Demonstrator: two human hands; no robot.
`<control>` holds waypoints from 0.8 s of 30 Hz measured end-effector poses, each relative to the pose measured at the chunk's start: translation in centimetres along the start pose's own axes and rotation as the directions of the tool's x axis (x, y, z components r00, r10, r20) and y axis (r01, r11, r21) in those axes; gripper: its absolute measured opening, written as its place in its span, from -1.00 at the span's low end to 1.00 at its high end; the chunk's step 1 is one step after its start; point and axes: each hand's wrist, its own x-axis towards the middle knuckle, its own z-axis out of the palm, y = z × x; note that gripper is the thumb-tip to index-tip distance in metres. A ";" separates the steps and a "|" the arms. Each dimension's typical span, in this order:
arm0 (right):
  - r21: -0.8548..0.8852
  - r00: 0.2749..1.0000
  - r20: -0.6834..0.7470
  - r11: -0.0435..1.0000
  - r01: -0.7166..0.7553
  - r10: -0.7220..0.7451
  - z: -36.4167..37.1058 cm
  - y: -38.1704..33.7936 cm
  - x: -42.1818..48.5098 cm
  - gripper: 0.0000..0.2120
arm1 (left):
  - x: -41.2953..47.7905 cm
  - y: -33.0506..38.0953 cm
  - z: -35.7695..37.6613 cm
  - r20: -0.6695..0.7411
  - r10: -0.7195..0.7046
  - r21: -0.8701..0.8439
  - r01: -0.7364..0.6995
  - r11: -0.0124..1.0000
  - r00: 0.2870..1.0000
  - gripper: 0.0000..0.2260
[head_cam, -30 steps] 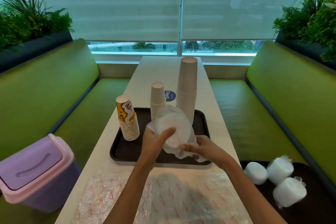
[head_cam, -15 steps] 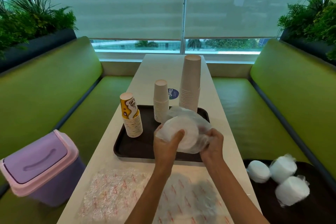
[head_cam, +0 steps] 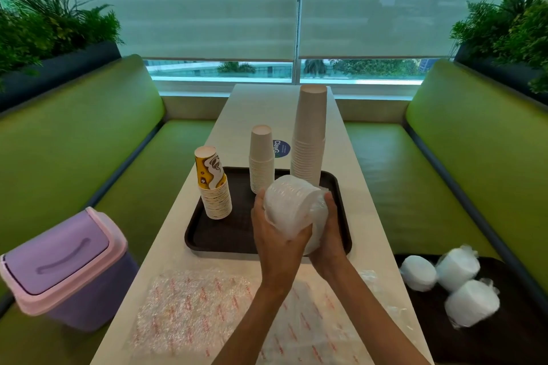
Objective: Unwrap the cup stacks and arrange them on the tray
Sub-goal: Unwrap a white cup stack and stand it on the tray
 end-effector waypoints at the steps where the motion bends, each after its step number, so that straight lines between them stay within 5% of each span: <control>1: 0.019 0.999 0.036 0.999 -0.029 0.028 0.1 -0.1 -0.1 -0.04 | -0.1 -0.1 -0.1 0.008 0.039 0.008 -0.039 0.999 0.999 -0.22; 4: 0.185 0.984 0.139 0.973 -0.137 0.112 -0.2 -0.1 -0.1 0.18 | -0.5 -0.5 -0.5 0.029 0.128 0.018 -0.128 0.992 0.991 -0.23; 8: 0.345 0.977 0.176 0.921 -0.178 0.123 -0.4 1.0 -0.2 0.20 | -0.9 -1.1 -0.7 0.063 0.137 -0.002 -0.138 0.990 0.989 -0.26; 12: 0.310 0.982 0.150 0.937 -0.159 0.117 -0.3 0.8 -0.9 -0.07 | -1.2 -2.5 -1.2 0.073 0.147 0.076 -0.153 0.985 0.986 -0.29; 17: 0.147 0.987 0.103 0.980 -0.135 0.121 -1.3 1.0 -0.7 0.32 | -1.5 -3.6 -1.5 0.122 0.174 0.159 -0.192 0.968 0.977 -0.28; 20: 0.062 0.990 0.084 0.991 -0.117 0.111 -2.3 0.4 -0.3 0.24 | -1.9 -4.2 -1.8 0.190 0.232 0.127 -0.259 0.958 0.954 -0.34; 24: 0.102 0.994 0.050 0.990 -0.101 0.097 -3.1 0.3 -0.4 -0.15 | -2.6 -5.0 -2.0 0.238 0.271 0.152 -0.312 0.938 0.933 -0.39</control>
